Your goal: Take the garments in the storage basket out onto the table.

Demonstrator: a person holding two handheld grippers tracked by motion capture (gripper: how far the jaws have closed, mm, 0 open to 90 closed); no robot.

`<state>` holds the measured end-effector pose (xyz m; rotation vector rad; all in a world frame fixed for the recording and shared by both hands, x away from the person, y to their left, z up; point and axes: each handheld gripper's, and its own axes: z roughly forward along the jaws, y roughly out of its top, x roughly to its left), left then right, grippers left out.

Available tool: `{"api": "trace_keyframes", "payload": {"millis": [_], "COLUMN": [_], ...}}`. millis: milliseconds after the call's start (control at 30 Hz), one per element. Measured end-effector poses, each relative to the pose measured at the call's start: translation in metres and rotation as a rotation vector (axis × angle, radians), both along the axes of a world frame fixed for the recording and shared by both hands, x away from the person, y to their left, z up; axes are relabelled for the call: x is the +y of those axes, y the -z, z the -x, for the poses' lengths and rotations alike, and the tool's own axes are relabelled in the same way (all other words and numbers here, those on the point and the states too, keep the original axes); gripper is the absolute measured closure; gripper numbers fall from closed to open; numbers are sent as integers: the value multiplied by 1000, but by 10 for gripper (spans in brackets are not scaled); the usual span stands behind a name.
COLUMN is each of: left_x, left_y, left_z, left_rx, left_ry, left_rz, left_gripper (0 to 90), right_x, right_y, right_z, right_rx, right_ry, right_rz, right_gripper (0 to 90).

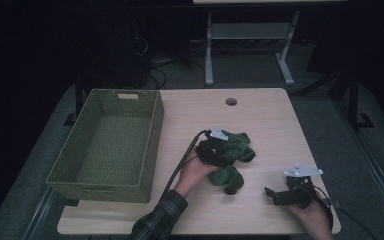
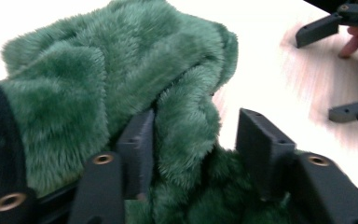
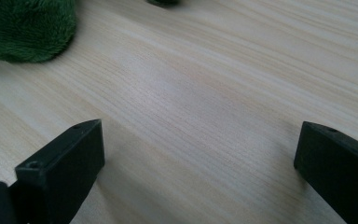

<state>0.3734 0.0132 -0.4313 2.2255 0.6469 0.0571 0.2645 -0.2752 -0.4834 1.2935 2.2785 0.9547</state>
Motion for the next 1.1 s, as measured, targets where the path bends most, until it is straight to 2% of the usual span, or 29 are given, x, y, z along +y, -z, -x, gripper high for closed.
{"api": "trace_keyframes", "payload": {"millis": [133,167,267,333,433,567,600,700,800,900,1100], "left_x": [13,13,28,34,42,46,48,50,48,45,36], "left_y": [-10,-10,-16,-18,-18,-19,-20,-20,-17,-13,-5], "left_z": [11,11,24,29,38,47,53,62,70,75,78], "left_rx": [-26,-26,-24,-20,-20,-33,-37,-44,-43,-54,-45], "left_ry": [1,1,0,4,5,14,19,33,48,59,73], "left_rz": [19,19,59,66,87,87,91,89,83,64,43], "left_gripper": [398,397,399,402,408,430,437,461,470,472,472], "right_x": [0,0,0,0,2,6,8,11,15,21,38], "right_y": [0,0,0,0,-3,-8,-12,-15,-18,-21,-27], "right_z": [0,0,0,0,2,4,6,9,12,17,22], "right_rx": [0,0,1,0,6,4,-3,-4,-2,1,-2], "right_ry": [0,1,1,3,0,-10,-17,-37,-59,-84,-164], "right_rz": [0,0,-1,-1,1,-19,-46,-83,-106,-137,-180], "right_gripper": [13,13,14,17,105,150,171,210,243,296,374]}}
